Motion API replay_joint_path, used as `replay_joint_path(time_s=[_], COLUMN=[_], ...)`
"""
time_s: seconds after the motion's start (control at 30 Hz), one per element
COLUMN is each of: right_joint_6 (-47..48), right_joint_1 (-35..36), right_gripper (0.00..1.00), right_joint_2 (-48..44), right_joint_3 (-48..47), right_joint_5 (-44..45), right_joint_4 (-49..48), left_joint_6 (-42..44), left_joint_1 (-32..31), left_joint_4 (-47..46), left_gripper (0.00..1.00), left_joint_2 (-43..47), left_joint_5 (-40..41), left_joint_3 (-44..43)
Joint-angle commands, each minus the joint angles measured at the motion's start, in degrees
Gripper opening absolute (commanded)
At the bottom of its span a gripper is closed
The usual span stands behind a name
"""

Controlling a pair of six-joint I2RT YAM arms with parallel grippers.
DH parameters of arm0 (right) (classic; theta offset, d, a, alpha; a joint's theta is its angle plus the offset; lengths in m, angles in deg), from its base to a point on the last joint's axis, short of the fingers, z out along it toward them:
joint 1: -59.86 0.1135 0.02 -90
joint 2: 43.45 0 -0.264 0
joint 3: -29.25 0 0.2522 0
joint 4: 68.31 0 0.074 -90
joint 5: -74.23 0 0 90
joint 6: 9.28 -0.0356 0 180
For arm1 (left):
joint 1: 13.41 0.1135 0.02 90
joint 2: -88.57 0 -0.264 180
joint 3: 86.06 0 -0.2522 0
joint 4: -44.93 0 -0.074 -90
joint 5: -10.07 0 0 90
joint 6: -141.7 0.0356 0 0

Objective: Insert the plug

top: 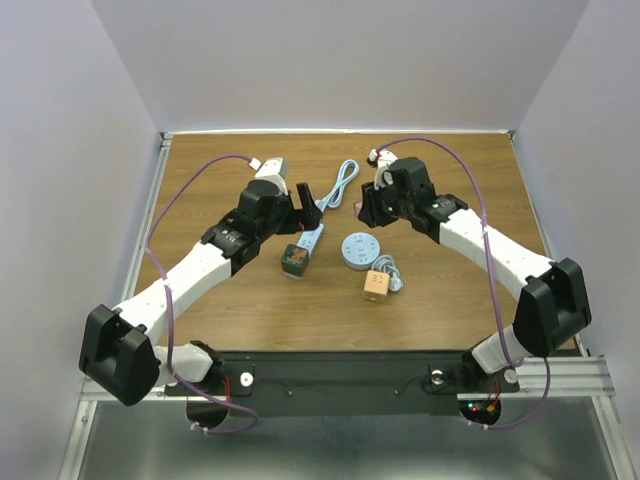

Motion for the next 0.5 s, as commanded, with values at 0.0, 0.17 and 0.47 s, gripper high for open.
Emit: replay_joint_path(time_s=[0.0, 0.17, 0.47], right_joint_6=[0.04, 0.4, 0.57], right_joint_1=[-0.64, -0.64, -0.73], right_gripper=[0.0, 0.0, 0.0], right_joint_2=[-1.88, -2.32, -0.66], right_joint_3=[-4.11, -4.19, -5.42], right_joint_5=[-2.98, -2.28, -5.0], right_joint_4=[3.26, 3.97, 6.68], left_joint_6=[3.09, 3.18, 2.74], left_joint_1=[-2.29, -4.84, -6.33], left_joint_4=[9.61, 17.7, 20.08], left_gripper=[0.99, 0.99, 0.99], left_joint_2=[-0.05, 0.65, -3.56], left_joint_5=[3.17, 7.38, 8.01], left_joint_3=[-0.98, -1.86, 0.69])
